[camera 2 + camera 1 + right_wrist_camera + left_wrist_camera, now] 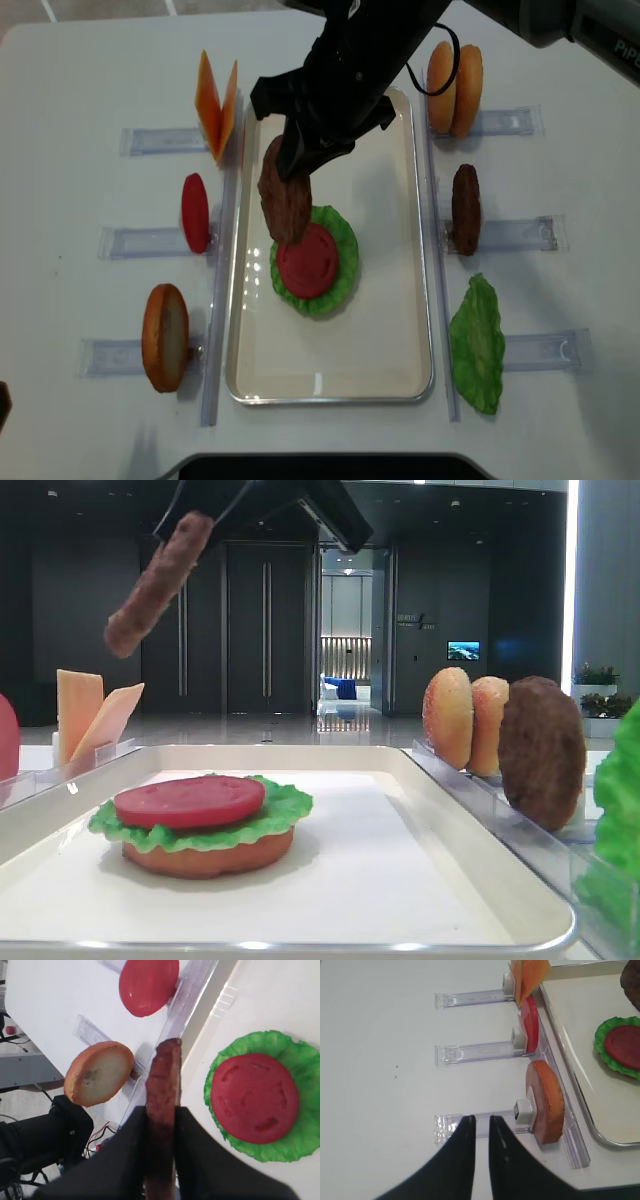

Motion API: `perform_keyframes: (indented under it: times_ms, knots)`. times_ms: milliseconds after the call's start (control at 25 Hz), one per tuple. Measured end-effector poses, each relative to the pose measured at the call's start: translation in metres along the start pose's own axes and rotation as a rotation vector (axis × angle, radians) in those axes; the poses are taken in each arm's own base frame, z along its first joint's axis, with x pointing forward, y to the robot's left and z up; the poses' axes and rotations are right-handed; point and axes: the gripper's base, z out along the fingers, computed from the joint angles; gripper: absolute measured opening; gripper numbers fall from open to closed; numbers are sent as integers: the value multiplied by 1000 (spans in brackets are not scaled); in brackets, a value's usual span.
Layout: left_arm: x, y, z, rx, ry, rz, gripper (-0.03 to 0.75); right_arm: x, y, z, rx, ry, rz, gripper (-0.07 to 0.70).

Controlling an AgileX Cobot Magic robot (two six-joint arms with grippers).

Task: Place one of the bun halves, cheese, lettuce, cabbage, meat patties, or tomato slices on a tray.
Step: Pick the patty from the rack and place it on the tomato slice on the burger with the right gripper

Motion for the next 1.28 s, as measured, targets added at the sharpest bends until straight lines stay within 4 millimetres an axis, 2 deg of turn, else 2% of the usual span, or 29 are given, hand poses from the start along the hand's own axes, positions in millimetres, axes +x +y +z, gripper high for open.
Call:
perform_keyframes:
  times_ms: [120, 360, 640, 840, 1280]
  knots:
    - [0, 0, 0, 0, 0, 0, 60, 1, -3, 4, -13, -4, 3, 118]
    - [0, 0, 0, 0, 0, 0, 53, 14, -24, 24, -30, 8, 49, 118]
    - [0, 0, 0, 0, 0, 0, 51, 14, -25, 29, -66, -36, 34, 118]
    - [0, 0, 0, 0, 0, -5, 49, 28, -41, 43, -46, -21, 59, 118]
    - [0, 0, 0, 0, 0, -6, 1, 25, -47, 44, -33, -70, 48, 118]
